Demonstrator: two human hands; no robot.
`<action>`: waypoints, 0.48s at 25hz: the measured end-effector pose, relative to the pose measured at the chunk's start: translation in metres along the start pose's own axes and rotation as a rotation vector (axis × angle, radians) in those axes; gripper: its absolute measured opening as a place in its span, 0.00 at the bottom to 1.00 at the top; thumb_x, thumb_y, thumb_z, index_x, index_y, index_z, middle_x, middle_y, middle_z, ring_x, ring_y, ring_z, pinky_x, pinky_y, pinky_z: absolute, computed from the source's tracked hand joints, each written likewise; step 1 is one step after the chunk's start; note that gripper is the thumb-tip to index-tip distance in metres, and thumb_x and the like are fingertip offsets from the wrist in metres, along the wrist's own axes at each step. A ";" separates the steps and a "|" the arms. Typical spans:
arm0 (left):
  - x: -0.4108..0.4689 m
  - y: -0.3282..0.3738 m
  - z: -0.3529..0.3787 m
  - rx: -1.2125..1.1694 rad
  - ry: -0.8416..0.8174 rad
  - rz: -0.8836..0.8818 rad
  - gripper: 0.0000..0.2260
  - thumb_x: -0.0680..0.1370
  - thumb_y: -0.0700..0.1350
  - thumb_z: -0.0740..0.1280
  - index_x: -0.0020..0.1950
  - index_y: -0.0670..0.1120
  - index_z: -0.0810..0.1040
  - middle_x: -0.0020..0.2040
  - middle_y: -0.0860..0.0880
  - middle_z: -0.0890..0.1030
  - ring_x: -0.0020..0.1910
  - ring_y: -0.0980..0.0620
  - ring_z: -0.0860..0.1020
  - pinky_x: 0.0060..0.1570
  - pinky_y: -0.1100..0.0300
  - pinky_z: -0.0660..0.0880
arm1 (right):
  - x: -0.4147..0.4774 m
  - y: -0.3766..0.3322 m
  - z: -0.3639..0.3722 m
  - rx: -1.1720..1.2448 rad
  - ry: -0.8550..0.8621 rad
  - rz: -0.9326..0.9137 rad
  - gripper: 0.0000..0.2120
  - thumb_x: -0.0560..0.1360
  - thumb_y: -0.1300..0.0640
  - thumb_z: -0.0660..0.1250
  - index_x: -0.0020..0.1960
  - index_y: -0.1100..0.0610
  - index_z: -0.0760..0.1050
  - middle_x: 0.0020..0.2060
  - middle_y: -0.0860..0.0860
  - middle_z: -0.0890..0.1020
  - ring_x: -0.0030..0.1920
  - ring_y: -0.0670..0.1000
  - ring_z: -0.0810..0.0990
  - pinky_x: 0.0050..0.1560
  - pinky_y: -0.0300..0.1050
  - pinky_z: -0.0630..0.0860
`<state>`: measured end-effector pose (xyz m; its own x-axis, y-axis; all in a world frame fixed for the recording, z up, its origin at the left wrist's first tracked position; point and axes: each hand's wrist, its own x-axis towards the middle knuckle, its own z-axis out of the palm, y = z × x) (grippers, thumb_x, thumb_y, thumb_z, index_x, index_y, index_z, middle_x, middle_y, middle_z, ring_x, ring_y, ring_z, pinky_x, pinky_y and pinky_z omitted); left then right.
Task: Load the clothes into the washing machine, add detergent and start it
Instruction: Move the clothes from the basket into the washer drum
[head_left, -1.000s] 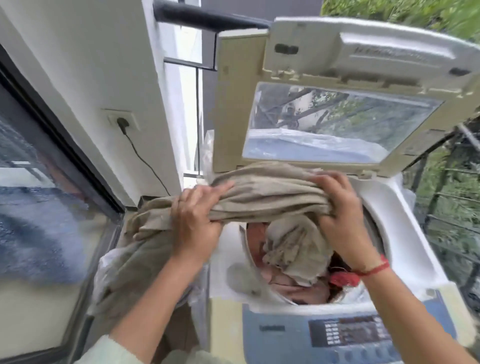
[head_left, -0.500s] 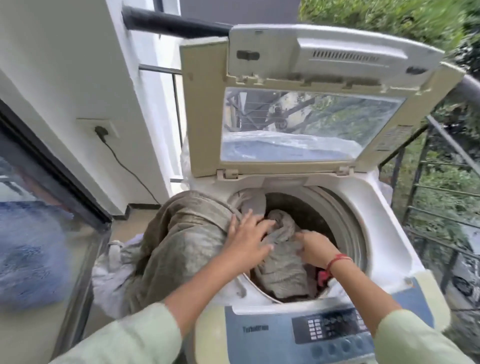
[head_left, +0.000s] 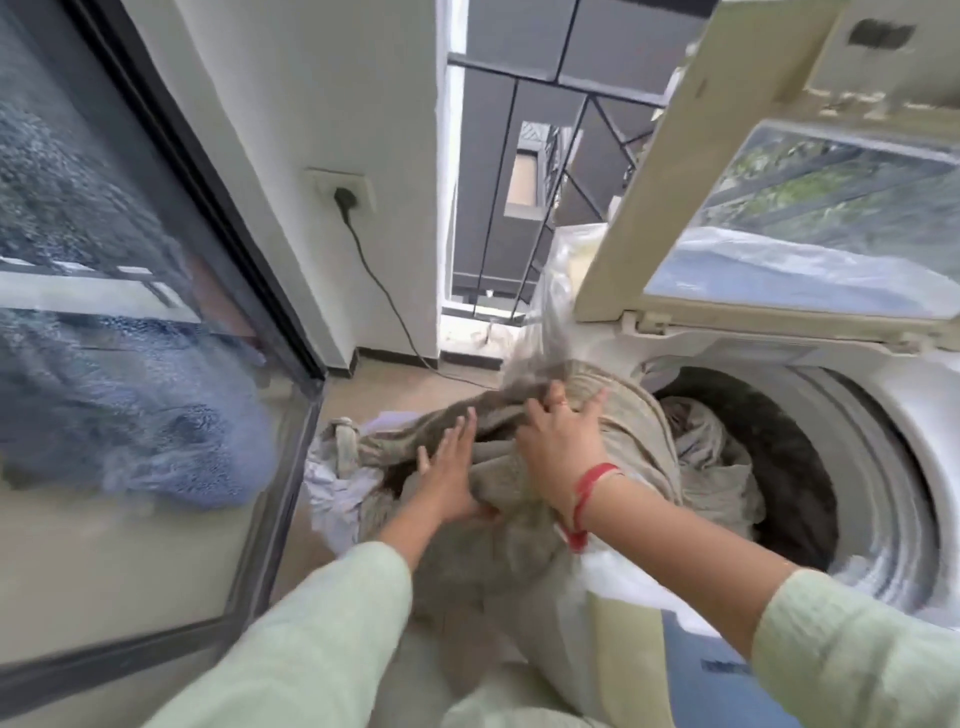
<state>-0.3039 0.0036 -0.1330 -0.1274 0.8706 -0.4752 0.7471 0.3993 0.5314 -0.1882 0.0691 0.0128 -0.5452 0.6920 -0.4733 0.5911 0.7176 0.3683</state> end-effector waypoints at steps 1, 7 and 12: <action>0.005 0.013 0.002 -0.087 0.041 0.014 0.50 0.69 0.53 0.73 0.76 0.54 0.38 0.78 0.48 0.50 0.76 0.49 0.51 0.72 0.45 0.47 | -0.006 0.001 0.005 0.034 0.048 -0.010 0.18 0.80 0.56 0.55 0.69 0.53 0.68 0.69 0.55 0.65 0.73 0.62 0.54 0.62 0.77 0.56; -0.043 0.053 -0.026 -0.478 0.706 0.078 0.27 0.68 0.31 0.61 0.60 0.56 0.76 0.50 0.47 0.81 0.52 0.46 0.78 0.53 0.49 0.76 | -0.070 0.074 0.026 0.460 0.683 -0.062 0.10 0.67 0.56 0.64 0.48 0.53 0.74 0.43 0.52 0.76 0.47 0.59 0.73 0.41 0.55 0.76; -0.076 0.220 -0.062 -0.174 1.057 0.539 0.20 0.68 0.38 0.66 0.57 0.53 0.81 0.39 0.52 0.78 0.40 0.49 0.72 0.42 0.57 0.67 | -0.155 0.210 0.059 0.649 1.151 0.137 0.16 0.68 0.62 0.61 0.56 0.56 0.71 0.54 0.56 0.71 0.54 0.63 0.72 0.55 0.56 0.71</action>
<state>-0.1705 0.0436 0.0635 -0.3589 0.7105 0.6053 0.7811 -0.1264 0.6115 0.0554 0.1084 0.1163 -0.4573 0.6579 0.5983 0.6807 0.6919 -0.2405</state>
